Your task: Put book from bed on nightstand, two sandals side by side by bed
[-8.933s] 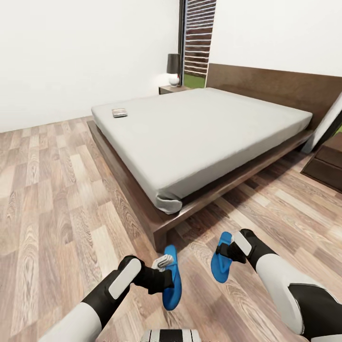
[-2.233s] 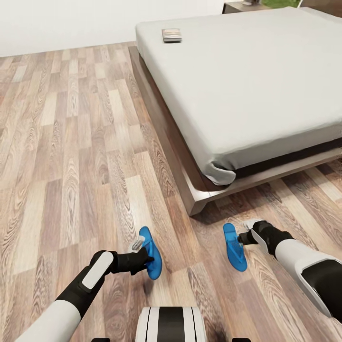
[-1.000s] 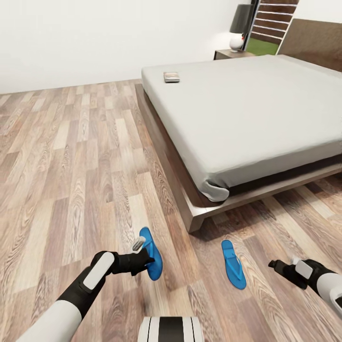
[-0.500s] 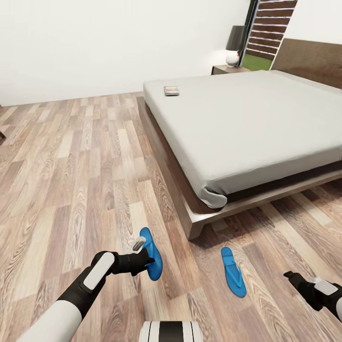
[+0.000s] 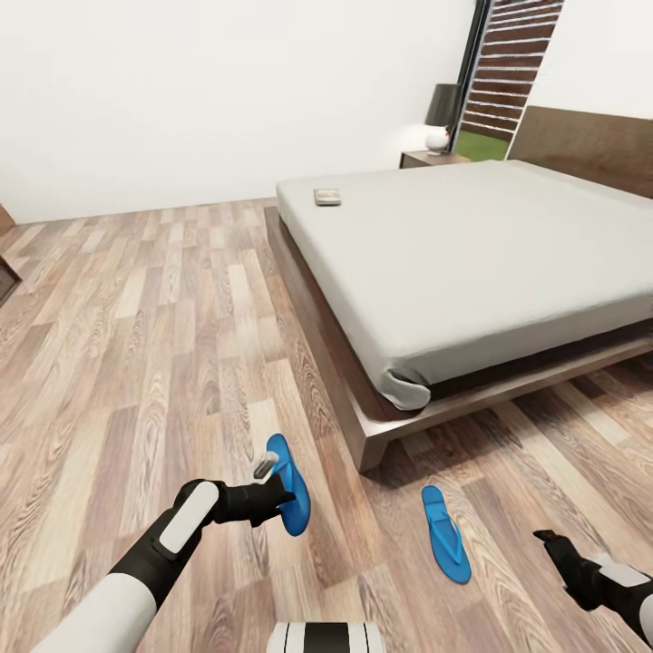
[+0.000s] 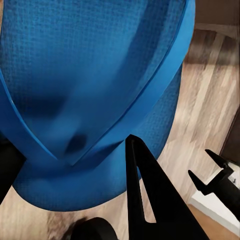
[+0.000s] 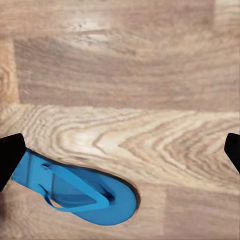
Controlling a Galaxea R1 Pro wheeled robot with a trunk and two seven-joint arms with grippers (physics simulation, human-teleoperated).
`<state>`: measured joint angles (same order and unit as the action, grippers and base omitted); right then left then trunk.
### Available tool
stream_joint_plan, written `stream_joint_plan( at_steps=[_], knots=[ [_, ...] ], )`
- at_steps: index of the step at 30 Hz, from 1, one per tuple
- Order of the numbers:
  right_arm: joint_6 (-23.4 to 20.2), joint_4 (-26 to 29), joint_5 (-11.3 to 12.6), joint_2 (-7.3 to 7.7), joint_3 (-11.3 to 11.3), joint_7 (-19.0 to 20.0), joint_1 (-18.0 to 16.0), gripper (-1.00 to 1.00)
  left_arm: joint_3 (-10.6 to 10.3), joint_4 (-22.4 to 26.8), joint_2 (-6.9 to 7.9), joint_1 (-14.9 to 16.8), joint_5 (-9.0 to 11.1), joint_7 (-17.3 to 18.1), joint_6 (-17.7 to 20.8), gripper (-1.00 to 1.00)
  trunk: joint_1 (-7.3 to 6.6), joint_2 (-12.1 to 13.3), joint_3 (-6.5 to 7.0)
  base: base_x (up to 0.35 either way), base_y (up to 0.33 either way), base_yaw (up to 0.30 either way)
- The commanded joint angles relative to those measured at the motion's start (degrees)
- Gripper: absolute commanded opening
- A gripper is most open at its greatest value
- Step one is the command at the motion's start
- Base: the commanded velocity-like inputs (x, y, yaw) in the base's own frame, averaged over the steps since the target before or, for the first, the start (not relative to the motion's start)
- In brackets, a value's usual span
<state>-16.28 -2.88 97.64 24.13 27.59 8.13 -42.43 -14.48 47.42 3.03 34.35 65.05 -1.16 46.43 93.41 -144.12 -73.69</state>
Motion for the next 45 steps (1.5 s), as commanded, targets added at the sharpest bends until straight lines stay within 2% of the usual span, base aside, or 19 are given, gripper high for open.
stream_joint_plan(
  at_steps=[1, 6, 17, 28, 31, 34, 37, 39, 41, 45],
  knots=[
    [-0.27, -0.24, 0.72, -0.08, 0.52, 0.54, 0.00, 1.00, -0.17, 0.04, 0.06, 0.02, 0.08, -0.24, 0.07, -1.00, -0.03, 0.00, 0.19, 0.000, 0.000, 0.000],
    [-0.18, -0.25, 2.01, -0.44, 0.60, 0.77, 0.26, 1.00, -0.19, 0.04, 0.00, 0.02, 0.08, -0.24, 0.07, -1.00, -0.16, 0.07, 1.30, 0.000, 0.000, 0.000],
    [-0.08, -0.28, 2.42, -1.05, 0.56, 0.95, 0.79, 1.00, -0.19, 0.04, 0.04, 0.03, 0.14, -0.16, 0.07, -1.00, -0.45, 0.21, 3.73, 0.000, 0.000, 0.000],
    [0.00, -0.28, 4.21, -1.59, 0.58, 4.67, 4.53, 1.00, -0.18, 0.04, 0.02, 0.02, 0.17, -0.15, 0.07, -1.00, -0.73, 0.36, 6.17, 0.000, 0.000, 0.000],
    [0.05, -0.28, 4.41, -2.12, 0.47, 5.29, 6.37, 1.00, -0.18, 0.04, 0.04, 0.04, 0.17, -0.15, 0.07, -1.00, -0.81, 0.40, 6.83, 0.000, 0.000, 0.000],
    [0.24, -0.32, 4.45, -2.40, 0.49, 6.77, 9.11, 1.00, -0.14, 0.04, 0.06, 0.04, 0.14, -0.15, 0.07, -1.00, -0.81, 0.40, 6.83, 0.000, 0.000, 0.000],
    [1.27, -0.33, 4.89, -3.46, 0.42, 8.85, 13.68, 1.00, -0.15, -0.05, 0.05, 0.03, 0.16, -0.19, 0.07, -1.00, -0.81, 0.40, 6.83, 0.000, 0.000, 0.000],
    [2.93, -0.31, 6.25, -4.04, 0.23, 10.61, 16.34, 1.00, -0.17, -0.21, 0.01, 0.04, 0.22, -0.18, 0.07, -1.00, -0.81, 0.40, 6.83, 0.000, 0.000, 0.000],
    [5.12, -0.29, 8.56, -4.59, 0.21, 14.03, 18.41, 1.00, -0.19, -0.35, -0.04, 0.04, 0.22, -0.17, 0.07, -1.00, -0.81, 0.40, 6.83, 0.000, 0.000, 0.000],
    [6.54, -0.28, 11.29, -5.17, 0.16, 17.03, 19.47, 1.00, -0.20, -0.45, -0.10, 0.02, 0.18, -0.16, 0.07, -1.00, -0.81, 0.40, 6.83, 0.000, 0.000, 0.000]
  ],
)
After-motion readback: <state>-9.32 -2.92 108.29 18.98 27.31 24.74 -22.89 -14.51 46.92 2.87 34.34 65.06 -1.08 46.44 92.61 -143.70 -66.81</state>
